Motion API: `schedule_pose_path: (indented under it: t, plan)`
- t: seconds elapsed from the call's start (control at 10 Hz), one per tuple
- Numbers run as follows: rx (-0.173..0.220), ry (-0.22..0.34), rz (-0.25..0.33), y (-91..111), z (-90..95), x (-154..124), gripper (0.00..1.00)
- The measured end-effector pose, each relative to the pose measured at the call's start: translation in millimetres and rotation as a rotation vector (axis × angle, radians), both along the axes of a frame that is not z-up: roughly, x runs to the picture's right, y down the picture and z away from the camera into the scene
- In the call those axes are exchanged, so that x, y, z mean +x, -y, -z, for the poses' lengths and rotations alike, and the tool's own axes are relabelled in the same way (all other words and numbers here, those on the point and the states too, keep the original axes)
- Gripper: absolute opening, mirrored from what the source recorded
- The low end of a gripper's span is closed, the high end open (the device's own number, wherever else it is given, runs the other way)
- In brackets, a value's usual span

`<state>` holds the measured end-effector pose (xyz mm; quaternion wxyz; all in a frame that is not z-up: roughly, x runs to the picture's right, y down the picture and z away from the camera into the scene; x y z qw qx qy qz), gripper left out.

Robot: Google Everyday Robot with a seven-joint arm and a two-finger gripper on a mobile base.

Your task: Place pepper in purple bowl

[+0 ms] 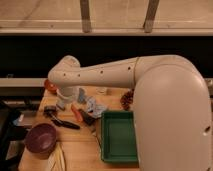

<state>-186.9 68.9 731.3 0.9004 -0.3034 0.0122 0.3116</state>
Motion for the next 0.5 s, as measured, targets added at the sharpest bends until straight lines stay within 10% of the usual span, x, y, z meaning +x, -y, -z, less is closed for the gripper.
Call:
schedule_pose_path:
  t: [0.5]
  plan:
    - [0.013, 0.076, 0.014, 11.3, 14.3, -21.6, 0.0]
